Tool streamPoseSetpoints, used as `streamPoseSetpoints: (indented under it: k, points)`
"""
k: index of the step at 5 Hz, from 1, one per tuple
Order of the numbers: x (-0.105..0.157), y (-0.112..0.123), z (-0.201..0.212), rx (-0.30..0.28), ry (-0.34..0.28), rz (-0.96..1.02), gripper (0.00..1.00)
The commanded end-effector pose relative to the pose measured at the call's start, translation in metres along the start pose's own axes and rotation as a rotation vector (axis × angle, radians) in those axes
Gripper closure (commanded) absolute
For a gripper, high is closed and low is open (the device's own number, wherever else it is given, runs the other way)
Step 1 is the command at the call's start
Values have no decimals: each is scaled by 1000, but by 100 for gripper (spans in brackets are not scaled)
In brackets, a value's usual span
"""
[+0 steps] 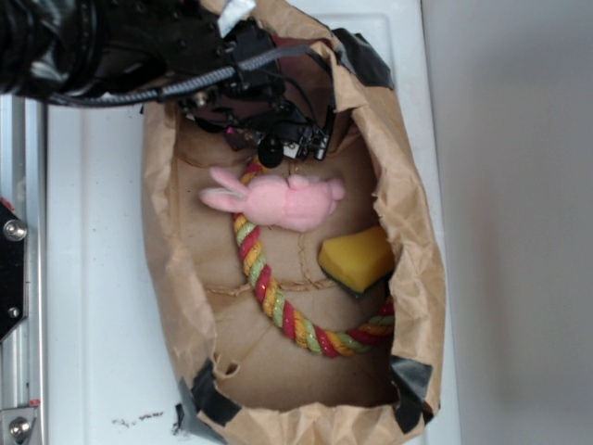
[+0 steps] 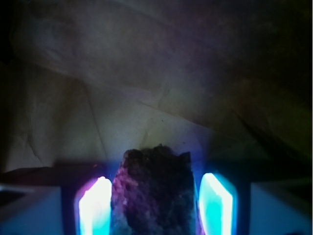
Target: Grab the rock.
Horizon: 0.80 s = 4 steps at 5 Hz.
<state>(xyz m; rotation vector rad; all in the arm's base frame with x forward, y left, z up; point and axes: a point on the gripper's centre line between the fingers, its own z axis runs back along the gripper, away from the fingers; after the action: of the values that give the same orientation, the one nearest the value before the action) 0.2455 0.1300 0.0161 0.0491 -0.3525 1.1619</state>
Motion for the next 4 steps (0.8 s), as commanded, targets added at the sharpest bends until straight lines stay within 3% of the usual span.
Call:
streamPoseSetpoints:
  k: [1, 3, 4]
  points:
    - [13, 12, 45, -5, -77, -121, 100]
    - [12, 4, 105, -164, 82, -576, 100]
    - [8, -17, 120, -134, 136, -698, 100]
